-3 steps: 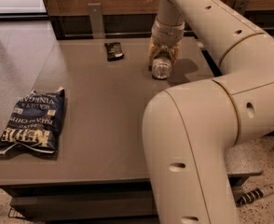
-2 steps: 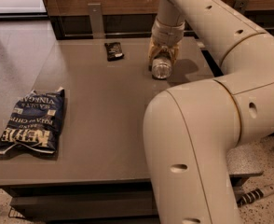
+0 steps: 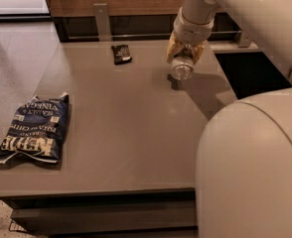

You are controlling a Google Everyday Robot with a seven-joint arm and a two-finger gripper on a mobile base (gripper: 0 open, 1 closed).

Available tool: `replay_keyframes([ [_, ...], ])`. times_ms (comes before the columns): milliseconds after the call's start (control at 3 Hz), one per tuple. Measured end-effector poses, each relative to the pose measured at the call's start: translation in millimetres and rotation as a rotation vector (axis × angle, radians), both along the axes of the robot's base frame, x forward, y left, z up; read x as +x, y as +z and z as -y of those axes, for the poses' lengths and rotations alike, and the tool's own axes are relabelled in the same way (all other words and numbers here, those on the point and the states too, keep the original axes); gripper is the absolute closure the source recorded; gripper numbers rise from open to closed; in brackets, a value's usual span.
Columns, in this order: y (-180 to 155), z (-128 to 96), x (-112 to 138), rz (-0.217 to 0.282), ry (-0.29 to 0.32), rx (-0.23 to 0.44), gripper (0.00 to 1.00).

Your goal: Place 7up can upright

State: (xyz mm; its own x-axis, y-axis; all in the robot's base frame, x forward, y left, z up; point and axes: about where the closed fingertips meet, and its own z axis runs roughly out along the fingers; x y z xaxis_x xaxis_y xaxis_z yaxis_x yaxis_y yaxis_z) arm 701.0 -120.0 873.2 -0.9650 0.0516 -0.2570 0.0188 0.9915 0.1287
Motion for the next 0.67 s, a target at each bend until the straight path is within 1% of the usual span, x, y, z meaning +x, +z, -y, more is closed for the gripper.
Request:
replay_keyframes([
  [333, 19.6, 10.9, -25.4, 0.089, 0.018, 0.009, 1.0],
  [667, 44.2, 16.6, -34.8, 0.212, 0.092, 0.022, 1.0],
])
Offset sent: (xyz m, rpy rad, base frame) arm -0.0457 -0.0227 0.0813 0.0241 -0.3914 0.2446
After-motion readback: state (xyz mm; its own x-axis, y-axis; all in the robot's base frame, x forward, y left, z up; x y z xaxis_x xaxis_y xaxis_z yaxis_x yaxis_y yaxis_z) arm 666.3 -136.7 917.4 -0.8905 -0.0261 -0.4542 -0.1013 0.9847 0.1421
